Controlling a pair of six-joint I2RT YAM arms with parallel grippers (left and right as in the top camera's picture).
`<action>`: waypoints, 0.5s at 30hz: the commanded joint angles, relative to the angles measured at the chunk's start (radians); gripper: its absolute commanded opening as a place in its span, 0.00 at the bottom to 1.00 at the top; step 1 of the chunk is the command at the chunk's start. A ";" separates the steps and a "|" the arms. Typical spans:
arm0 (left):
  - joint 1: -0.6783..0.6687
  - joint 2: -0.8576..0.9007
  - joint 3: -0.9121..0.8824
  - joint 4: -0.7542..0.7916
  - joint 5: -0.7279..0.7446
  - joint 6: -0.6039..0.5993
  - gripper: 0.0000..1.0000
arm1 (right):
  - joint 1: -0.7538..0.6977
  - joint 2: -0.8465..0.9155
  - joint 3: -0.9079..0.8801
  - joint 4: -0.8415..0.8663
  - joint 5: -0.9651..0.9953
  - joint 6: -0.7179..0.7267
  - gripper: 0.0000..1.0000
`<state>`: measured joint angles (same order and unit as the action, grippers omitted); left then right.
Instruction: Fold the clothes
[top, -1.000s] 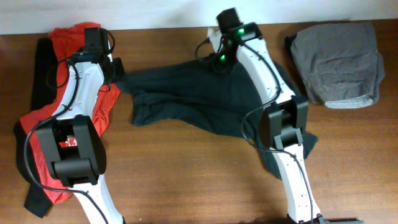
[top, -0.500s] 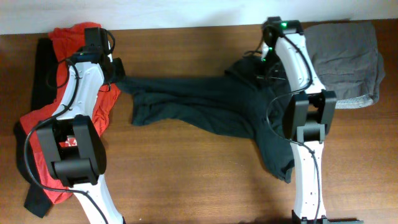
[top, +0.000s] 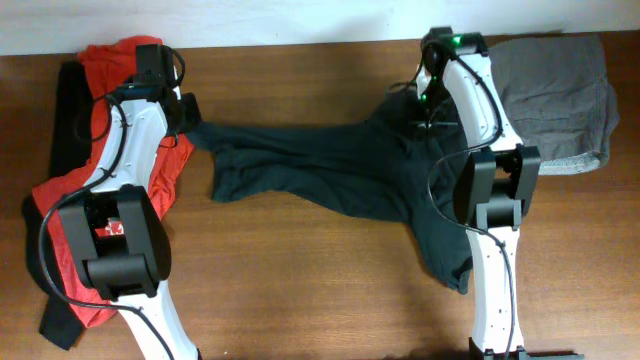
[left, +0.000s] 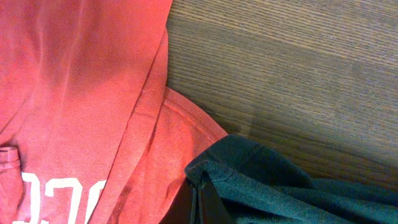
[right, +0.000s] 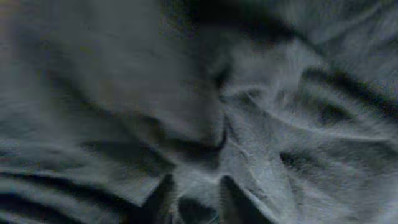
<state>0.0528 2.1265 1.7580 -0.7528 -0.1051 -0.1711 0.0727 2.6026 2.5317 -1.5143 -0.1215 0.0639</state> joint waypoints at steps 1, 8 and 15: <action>0.007 0.005 0.010 0.000 -0.008 0.020 0.01 | 0.047 -0.068 0.089 0.001 -0.002 -0.116 0.36; 0.007 0.005 0.010 0.000 -0.007 0.020 0.01 | 0.150 -0.055 0.075 0.127 0.061 -0.229 0.45; 0.007 0.005 0.010 -0.005 -0.007 0.020 0.01 | 0.209 -0.010 0.054 0.237 0.195 -0.228 0.46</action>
<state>0.0528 2.1265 1.7580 -0.7551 -0.1051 -0.1711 0.2836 2.5702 2.5961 -1.2922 -0.0090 -0.1490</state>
